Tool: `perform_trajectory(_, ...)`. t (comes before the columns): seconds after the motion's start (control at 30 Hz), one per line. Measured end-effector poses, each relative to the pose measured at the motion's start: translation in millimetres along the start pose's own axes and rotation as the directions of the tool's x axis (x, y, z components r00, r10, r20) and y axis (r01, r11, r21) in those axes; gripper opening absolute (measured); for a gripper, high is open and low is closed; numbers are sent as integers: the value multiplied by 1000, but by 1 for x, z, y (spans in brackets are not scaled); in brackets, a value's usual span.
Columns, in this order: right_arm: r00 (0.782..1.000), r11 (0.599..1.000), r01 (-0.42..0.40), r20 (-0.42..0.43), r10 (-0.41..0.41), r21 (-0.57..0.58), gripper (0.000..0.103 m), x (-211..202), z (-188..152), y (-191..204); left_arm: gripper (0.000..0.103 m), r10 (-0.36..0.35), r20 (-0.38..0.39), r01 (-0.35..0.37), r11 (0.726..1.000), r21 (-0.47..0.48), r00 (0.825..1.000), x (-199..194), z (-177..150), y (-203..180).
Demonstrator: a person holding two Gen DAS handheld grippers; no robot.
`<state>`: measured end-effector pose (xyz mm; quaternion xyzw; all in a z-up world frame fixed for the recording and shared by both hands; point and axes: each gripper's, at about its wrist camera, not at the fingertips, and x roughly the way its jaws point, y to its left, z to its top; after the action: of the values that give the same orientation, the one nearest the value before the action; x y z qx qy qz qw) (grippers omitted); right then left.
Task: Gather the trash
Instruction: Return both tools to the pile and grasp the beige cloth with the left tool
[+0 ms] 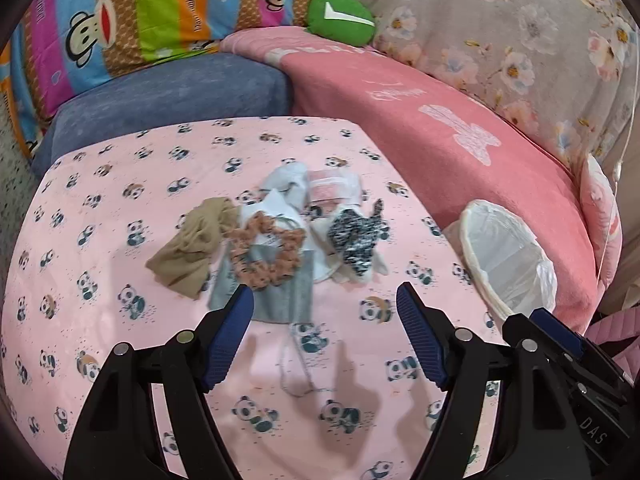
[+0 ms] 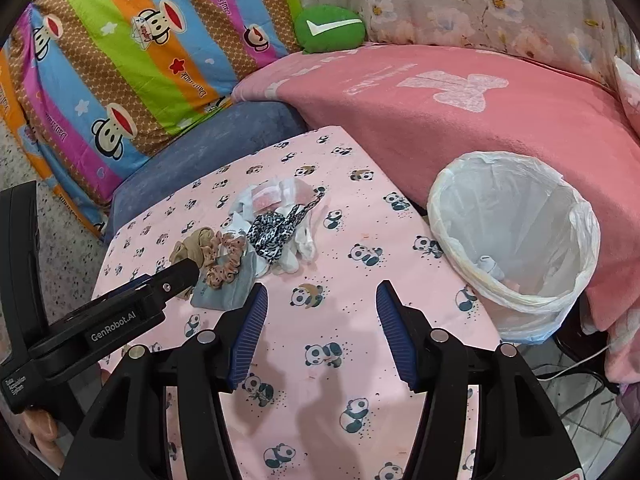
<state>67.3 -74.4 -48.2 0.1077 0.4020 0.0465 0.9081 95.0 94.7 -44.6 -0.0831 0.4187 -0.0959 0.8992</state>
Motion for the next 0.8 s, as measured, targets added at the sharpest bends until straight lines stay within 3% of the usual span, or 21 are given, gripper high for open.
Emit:
perform_trajectory(0.43, 999, 999, -18, -30, 17, -45, 58, 42, 6, 41, 73, 94, -18, -95, 991, -96, 995, 14, 5, 72)
perform_trajectory(0.8, 999, 999, -13, -39, 11, -50, 58, 87, 30, 59, 73, 111, -53, -118, 981, -151, 992, 49, 28, 107)
